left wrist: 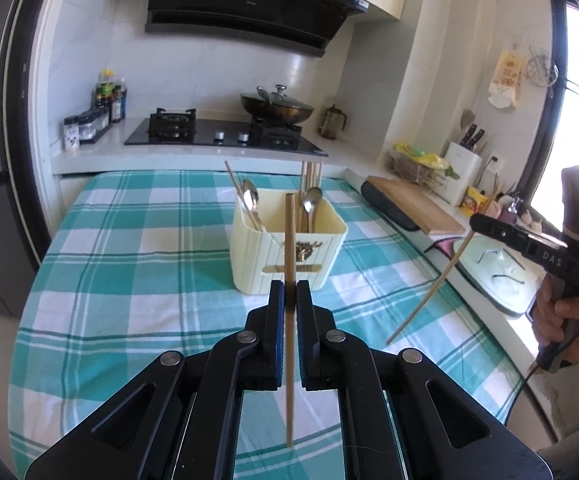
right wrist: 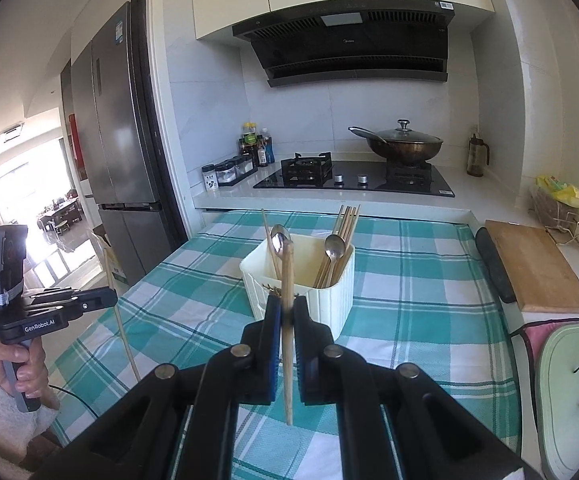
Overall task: Organize utensils
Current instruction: 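Carry the chopstick with the left tool and lower it into the holder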
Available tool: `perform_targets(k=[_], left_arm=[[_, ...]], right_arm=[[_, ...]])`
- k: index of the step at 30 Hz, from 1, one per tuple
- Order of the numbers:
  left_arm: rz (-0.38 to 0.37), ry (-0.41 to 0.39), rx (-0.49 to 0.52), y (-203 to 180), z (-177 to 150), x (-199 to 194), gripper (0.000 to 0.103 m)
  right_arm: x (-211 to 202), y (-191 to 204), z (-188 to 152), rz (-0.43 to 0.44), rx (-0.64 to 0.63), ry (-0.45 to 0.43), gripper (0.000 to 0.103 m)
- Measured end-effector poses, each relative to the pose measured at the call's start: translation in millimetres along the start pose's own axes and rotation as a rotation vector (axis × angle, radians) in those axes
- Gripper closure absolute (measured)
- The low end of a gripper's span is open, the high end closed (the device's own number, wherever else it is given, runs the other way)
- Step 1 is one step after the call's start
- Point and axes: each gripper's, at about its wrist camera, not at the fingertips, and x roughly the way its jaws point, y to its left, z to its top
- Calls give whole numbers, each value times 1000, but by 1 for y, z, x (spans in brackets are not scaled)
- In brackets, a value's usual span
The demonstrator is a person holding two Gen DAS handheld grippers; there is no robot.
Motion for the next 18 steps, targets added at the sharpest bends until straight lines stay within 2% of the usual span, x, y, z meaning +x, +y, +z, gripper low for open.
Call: perform_targets(k=[3,6,10,13,15,18], left_arm=[[-12,-31,-5,-1,23,-3,100],[-19,-97,-8,-3,60,-7,100],[10,-264,-41,-3,117,-8,100],[46,-366,-62,-2,146,8,100],[66,-390,-85,1,157,30,100],[92,-364,-99,5,165,71,100]], right_arm=[[4,-3,9,-7,-9,-3,97],[6,-3,29,-18,-37,-31,97],[7,0,68,-47,-93,-127,97],[12,3,95,-68,-135,-228,97],[23,2,108,-53,-141,-288,97],[55,-4,117,-28,-118,-286,97]])
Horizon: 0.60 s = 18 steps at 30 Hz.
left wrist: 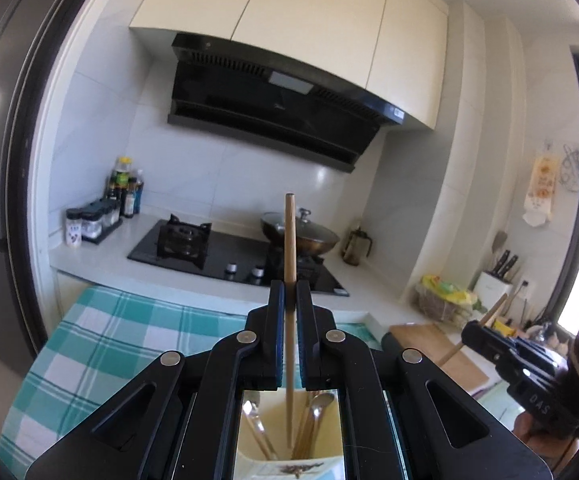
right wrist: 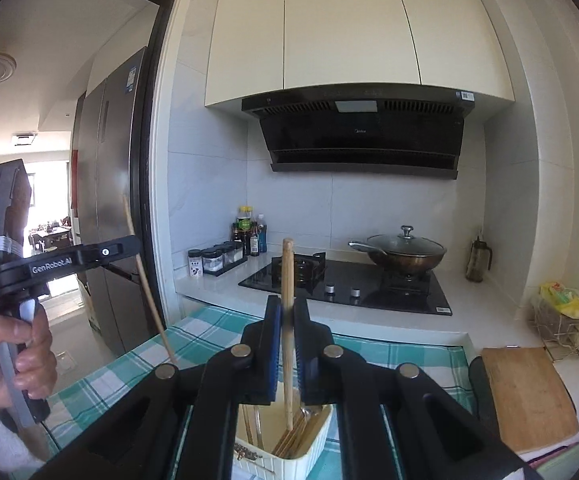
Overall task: Organize utensils
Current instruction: 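Carry the chopstick with the left tool and lower it into the holder, then open the left tool and withdraw it from the holder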
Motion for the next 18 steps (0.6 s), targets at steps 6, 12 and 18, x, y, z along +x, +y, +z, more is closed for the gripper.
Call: perform_targets(k=[6,12,18], left_arm=[[31,196,9,9,-45,76,100],[53,349,2,23,-85,111,99],[89,366,26,30,-92,91,72]], right_arm=[[79,-11,-37,62,46,184,97],[145,-21,-77,125,125,384,97],[172,-23,-93,105,187,454,93]])
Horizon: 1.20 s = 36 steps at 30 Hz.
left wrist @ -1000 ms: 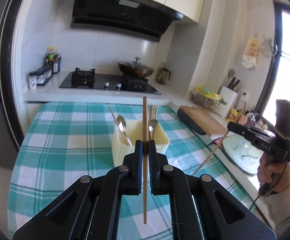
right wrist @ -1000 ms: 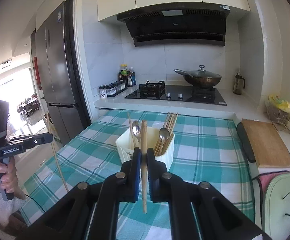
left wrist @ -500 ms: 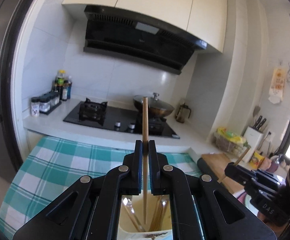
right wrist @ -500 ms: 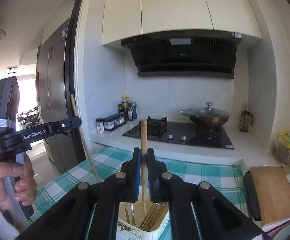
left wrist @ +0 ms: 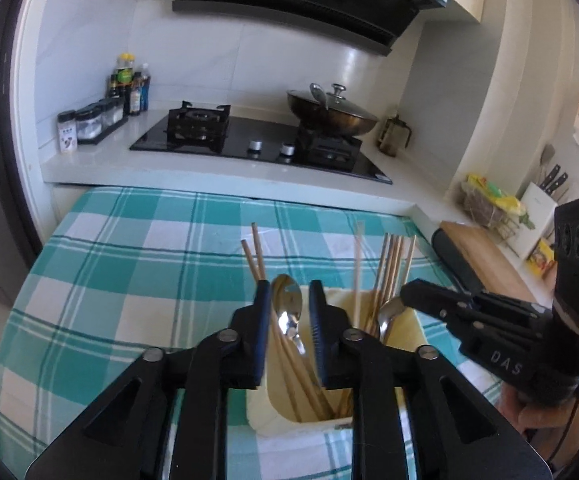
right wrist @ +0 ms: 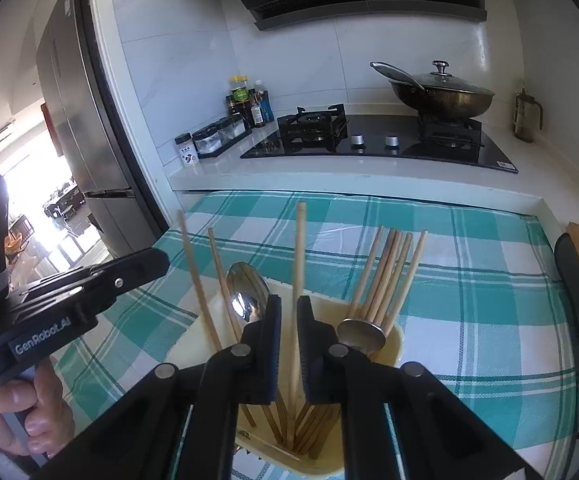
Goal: Organize utensils
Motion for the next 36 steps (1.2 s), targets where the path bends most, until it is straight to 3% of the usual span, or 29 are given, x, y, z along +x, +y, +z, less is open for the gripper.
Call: perform_targets(k=[2,3,4,5,7,9,11,14,17,21,23,31,36], left_arm=[[31,-25,32,-1,-3,-23,42],[44,-37,54,-2,-6,-36,36],[58,-47,81,-5,-9,-51,23],[77,-54,104,-8,-14,-65,10],[121,-64,145,-15,-26,-91,1],[161,-83,170,-23,-43,-116,1],[182,-93,165,-29,-64,-136,1],[178,-47,144,-39,-93,-150,1],[178,-47,149,-48,-113,-165,1],[176,-69,126,-52,-131,-191,1],[187,-66,129,-56,-134,-197,1],[242,-110,137,-63,-131,-216,1],[264,-109,131,-65,-130,-216,0]], right_arm=[[-15,1,1,3,13,-33,92],[-25,3,2,-2,11,-53,88],[-42,6,2,-11,5,-81,76],[-59,10,1,-21,-5,-115,57],[-95,20,-5,-64,-32,-179,40],[-127,30,-16,-116,-56,-219,36],[-154,41,-34,-168,-63,-228,23],[-184,57,-69,-196,-46,-239,14],[-205,70,-105,-214,-29,-217,13],[-225,82,-137,-307,-46,-189,12],[-234,84,-144,-344,-36,-191,12],[-248,91,-147,-351,-23,-206,12],[-248,100,-152,-317,-34,-198,12]])
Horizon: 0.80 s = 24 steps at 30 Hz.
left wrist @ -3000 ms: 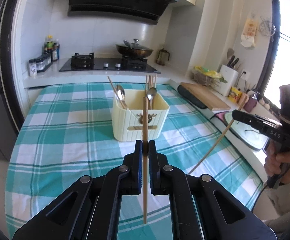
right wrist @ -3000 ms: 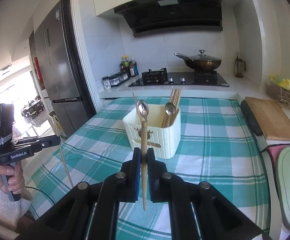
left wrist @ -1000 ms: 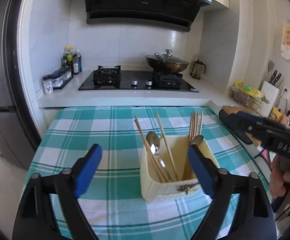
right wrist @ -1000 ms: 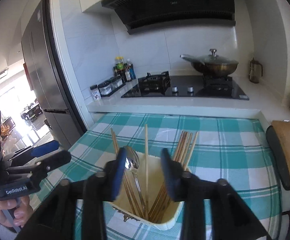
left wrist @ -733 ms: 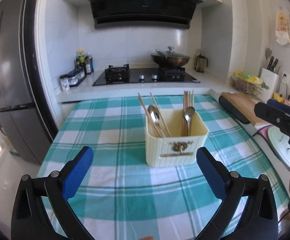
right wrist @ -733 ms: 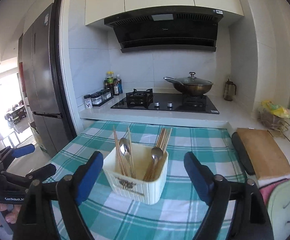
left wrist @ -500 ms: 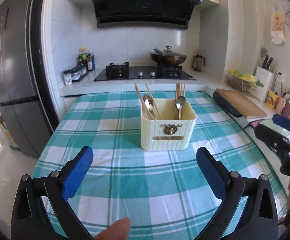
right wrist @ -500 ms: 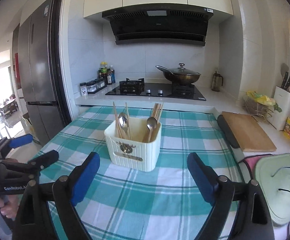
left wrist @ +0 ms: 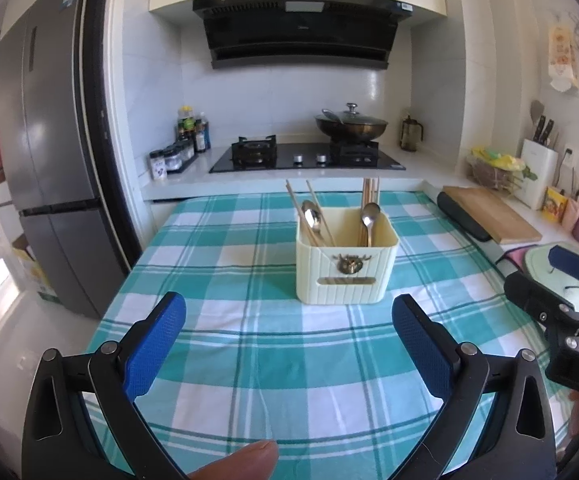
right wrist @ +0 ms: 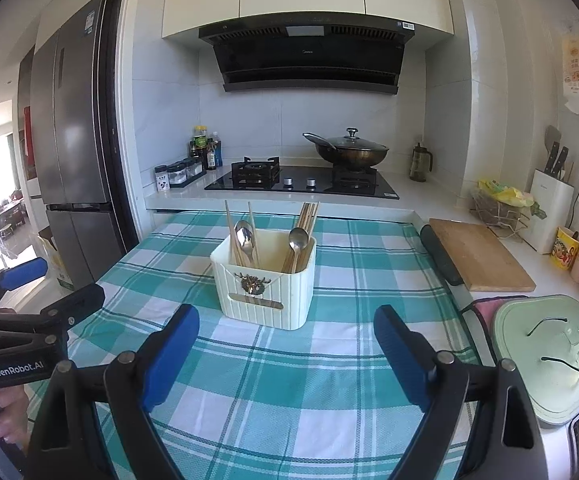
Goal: Organize utensils
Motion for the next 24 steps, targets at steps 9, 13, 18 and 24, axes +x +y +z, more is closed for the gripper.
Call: perform_targets(k=[9,13,18,24], left_arm=[[20,-9,-11,-1,1,-6,0],[26,2,-20,1,1,-7,0],[8,18,-27,2,1,-8,0],[23,5,-22,2,2,-12,0]], right_arm=[[-4,6,0,20,-12,-1,12],[-6,9,0,26,-23,-4,12],[-10,11,1,27,-25,-11,12],[-13,11,3,16,-22,-20,12]])
